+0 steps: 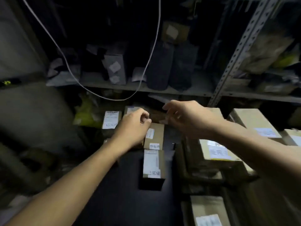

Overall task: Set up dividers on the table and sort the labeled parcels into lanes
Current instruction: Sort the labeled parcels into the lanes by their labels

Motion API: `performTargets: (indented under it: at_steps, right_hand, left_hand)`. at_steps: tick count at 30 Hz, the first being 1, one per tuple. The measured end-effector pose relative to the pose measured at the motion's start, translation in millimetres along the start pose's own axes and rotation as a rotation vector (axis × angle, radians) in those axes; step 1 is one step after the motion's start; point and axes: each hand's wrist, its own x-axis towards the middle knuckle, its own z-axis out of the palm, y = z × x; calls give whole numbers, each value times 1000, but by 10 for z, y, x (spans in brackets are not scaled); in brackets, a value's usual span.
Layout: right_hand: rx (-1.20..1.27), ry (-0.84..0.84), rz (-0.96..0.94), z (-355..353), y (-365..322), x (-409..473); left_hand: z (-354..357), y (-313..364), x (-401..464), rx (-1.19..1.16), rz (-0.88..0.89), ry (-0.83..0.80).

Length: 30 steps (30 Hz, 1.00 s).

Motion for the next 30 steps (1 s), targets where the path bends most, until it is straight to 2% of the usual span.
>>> performTargets:
  at_steps: [3,6,12,14,21,30]
  right_hand:
    - [58,-118,83,678,-52,307]
    - [147,-228,295,1467,107,431]
    - [382,-262,770,2709,588,290]
    - [472,-242,876,3012,668,211]
    - [651,-128,964,3428,741,105]
    - [720,-101,859,3067,558,-177]
  left_hand:
    - [199,-632,45,-66,-143,-25]
    - [665,-1172,10,-126,-292,-133]
    - [1643,-1828,-180,-245,-518,-279]
    - [1891,-1950,-252,-312,-567,-304]
    - [2274,-2134,-446,-490,-556,-322]
    - [1814,-1846,-674,-495,-482,-208]
